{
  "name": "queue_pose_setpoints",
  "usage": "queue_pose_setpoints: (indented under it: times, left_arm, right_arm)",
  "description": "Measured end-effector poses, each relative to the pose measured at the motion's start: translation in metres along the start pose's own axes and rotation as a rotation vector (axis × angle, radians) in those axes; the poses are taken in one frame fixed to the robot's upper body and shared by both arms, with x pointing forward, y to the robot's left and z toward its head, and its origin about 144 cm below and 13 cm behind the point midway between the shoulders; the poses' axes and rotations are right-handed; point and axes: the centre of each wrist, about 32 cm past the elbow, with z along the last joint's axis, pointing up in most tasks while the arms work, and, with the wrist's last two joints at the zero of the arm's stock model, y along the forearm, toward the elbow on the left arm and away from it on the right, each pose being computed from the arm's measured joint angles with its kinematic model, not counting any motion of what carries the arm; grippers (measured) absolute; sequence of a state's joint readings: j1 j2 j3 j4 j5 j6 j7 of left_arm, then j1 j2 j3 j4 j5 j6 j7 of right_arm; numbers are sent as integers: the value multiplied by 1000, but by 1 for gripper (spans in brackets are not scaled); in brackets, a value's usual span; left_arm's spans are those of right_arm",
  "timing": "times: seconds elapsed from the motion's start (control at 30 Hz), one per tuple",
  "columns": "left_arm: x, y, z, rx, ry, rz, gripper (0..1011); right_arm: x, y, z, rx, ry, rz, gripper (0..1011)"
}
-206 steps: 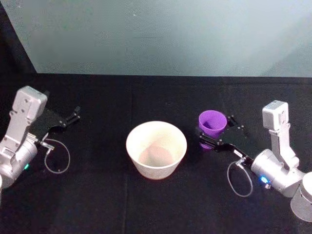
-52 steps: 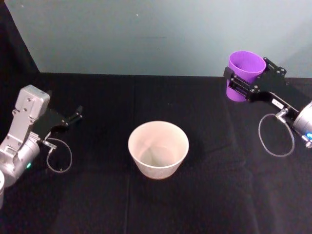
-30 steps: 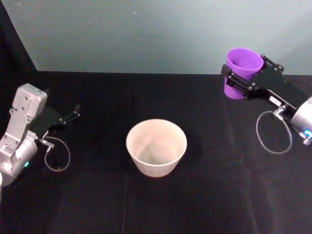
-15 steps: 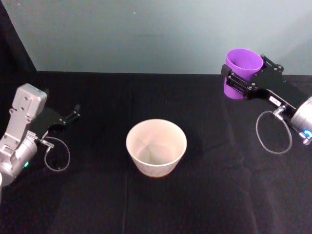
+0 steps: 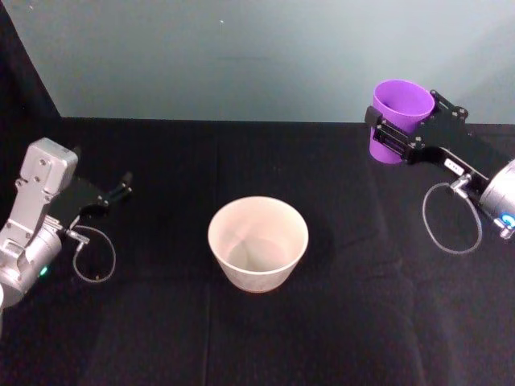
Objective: Pick up the cup and pour the mung beans from the cup into the bowl.
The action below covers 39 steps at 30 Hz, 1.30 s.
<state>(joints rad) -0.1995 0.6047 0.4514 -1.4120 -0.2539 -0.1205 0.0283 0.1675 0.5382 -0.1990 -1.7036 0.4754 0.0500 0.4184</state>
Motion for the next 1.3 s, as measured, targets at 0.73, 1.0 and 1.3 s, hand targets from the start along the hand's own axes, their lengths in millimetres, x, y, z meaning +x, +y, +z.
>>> queue_pose_setpoints:
  times: [0.73, 1.0, 1.3]
  left_arm:
    - [0, 0, 0, 0, 0, 0, 1000]
    - [0, 0, 0, 0, 0, 0, 1000]
    - [0, 0, 0, 0, 0, 0, 1000]
  right_arm:
    - [0, 0, 0, 0, 0, 0, 746]
    - [0, 0, 0, 0, 0, 0, 747]
    - [0, 0, 0, 0, 0, 0, 746]
